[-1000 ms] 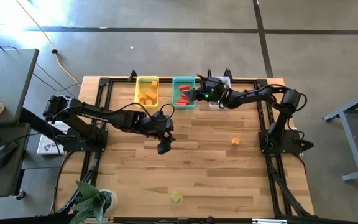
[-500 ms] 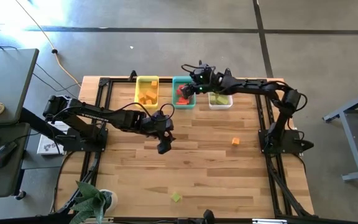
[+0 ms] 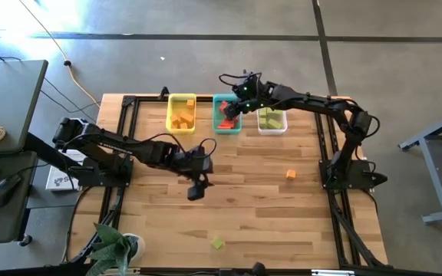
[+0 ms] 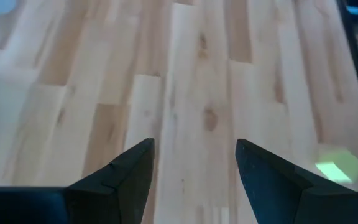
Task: Sort & place blocks by color
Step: Put the light green block into the white bin
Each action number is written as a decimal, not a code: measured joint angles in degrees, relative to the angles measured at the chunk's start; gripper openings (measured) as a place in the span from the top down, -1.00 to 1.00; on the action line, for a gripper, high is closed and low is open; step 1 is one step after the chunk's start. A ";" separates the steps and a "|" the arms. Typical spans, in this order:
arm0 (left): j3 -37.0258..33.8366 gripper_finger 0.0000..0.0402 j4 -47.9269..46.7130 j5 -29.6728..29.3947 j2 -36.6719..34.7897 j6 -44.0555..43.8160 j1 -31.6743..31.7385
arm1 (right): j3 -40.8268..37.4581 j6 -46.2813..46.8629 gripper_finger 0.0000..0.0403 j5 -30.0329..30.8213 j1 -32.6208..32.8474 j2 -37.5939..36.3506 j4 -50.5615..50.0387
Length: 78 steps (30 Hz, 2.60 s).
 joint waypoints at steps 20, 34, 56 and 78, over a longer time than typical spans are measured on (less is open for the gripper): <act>0.00 -0.06 -18.03 -8.79 -0.02 -8.64 -7.62 | 0.88 4.34 0.09 0.75 15.09 -14.41 -19.85; 0.00 -0.06 -19.90 -5.18 -0.02 -30.45 -7.94 | 0.86 2.94 0.09 -2.68 33.52 -13.93 -19.50; 0.00 -0.06 -19.87 -5.38 -0.02 -33.11 -8.05 | -1.02 -17.56 0.09 4.38 49.63 -7.85 -0.58; 0.00 -0.06 -19.81 -6.72 -0.04 -33.11 -8.05 | -1.04 -40.86 0.09 -2.19 52.49 5.16 8.72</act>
